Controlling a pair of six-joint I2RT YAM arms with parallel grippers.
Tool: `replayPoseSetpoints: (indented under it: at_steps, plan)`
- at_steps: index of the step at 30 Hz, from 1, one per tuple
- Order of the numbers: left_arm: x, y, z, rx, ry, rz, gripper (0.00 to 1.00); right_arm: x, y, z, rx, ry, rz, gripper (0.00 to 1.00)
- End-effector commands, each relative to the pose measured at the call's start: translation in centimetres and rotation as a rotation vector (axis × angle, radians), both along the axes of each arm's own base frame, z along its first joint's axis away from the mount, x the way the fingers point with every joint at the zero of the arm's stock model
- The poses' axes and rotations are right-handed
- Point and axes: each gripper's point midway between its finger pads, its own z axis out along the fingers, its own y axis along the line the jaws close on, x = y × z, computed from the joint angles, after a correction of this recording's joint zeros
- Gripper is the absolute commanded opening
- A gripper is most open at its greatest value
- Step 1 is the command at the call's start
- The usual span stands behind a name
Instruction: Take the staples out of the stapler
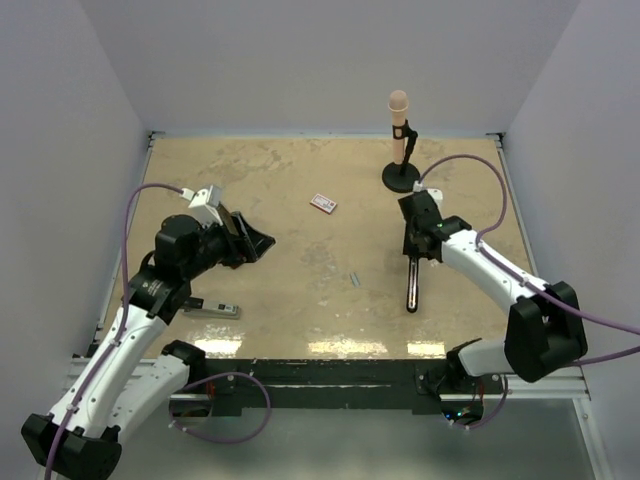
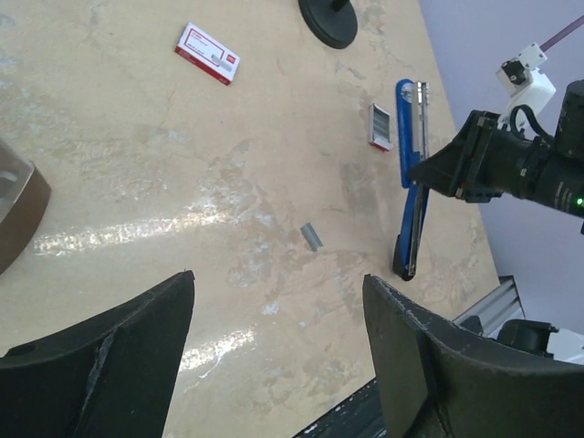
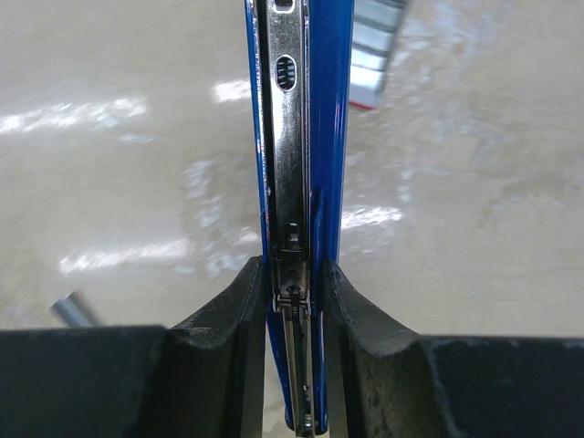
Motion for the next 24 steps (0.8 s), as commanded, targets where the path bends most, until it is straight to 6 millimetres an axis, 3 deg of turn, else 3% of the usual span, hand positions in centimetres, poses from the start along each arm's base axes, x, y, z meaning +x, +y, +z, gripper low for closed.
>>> replayPoseSetpoints:
  at_steps: [1,4,9,15,17,18,24]
  plan:
    - [0.0,1.4,0.7,0.071,-0.048,0.037,0.79,1.6,-5.9,0.5,-0.039,-0.045,-0.231,0.00]
    - [-0.3,2.0,0.3,0.094,-0.064,0.053,0.79,1.3,-9.3,-0.2,-0.048,-0.027,-0.324,0.00]
    - [-0.3,3.0,-0.6,0.124,-0.065,0.096,0.79,1.5,-12.3,-1.4,0.002,-0.002,-0.402,0.00]
    - [-0.3,4.0,-0.6,0.125,-0.076,0.157,0.79,2.2,-12.8,-4.6,0.020,0.095,-0.418,0.00]
    - [-0.2,4.5,-0.5,0.129,-0.075,0.187,0.78,2.5,-13.0,-4.6,0.006,0.092,-0.424,0.00]
    - [-0.3,4.7,-0.3,0.129,-0.079,0.196,0.79,2.4,-14.1,-4.7,0.002,0.092,-0.457,0.01]
    - [-0.2,5.7,-0.7,0.142,-0.064,0.256,0.79,2.3,-14.5,-5.4,-0.001,0.108,-0.468,0.18]
